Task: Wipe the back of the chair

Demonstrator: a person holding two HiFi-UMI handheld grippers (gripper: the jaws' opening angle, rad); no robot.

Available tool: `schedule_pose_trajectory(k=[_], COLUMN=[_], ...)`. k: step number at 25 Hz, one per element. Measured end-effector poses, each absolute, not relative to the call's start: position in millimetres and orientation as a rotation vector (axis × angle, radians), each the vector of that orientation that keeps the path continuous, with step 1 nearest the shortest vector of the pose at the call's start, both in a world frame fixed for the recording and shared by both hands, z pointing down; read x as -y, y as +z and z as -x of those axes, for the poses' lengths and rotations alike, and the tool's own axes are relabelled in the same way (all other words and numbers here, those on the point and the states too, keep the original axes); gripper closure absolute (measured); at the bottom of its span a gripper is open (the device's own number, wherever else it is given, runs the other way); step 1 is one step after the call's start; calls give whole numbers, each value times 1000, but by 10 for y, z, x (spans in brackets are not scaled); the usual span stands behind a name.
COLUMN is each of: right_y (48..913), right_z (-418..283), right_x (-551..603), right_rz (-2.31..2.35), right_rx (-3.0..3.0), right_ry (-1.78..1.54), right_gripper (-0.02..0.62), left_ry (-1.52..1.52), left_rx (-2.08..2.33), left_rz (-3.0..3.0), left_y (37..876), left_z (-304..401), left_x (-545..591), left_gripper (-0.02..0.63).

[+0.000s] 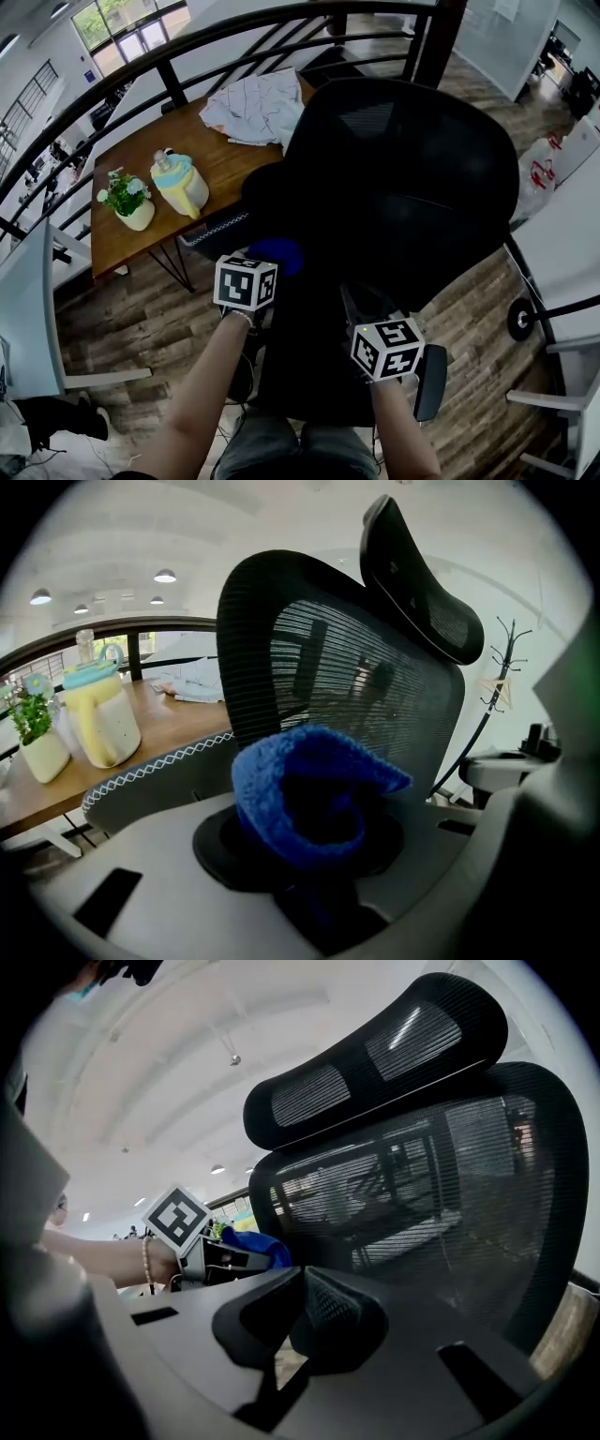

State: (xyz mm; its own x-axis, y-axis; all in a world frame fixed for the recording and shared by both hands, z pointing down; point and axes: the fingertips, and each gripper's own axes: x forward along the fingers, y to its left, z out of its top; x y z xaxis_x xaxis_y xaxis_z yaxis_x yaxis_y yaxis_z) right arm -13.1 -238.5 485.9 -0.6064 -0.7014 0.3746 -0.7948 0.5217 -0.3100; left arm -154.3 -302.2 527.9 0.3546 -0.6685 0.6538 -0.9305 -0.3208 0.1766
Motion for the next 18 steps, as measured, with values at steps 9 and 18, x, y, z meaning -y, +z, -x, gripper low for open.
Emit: schedule_pose_trajectory(k=[9,18], right_y=[4944,4986], right_z=[72,-315], right_x=[2280,2116], right_rz=[-1311,-1449], right_rx=[2526,2472], right_ry=[696,729], right_gripper=[566,566], left_ry=[637,678], left_rx=[1484,1334], left_rz=[-2043,-2104], left_y=[5316,5483], left_z=[1688,1191], left_x=[2901,2660], left_gripper=[480,480])
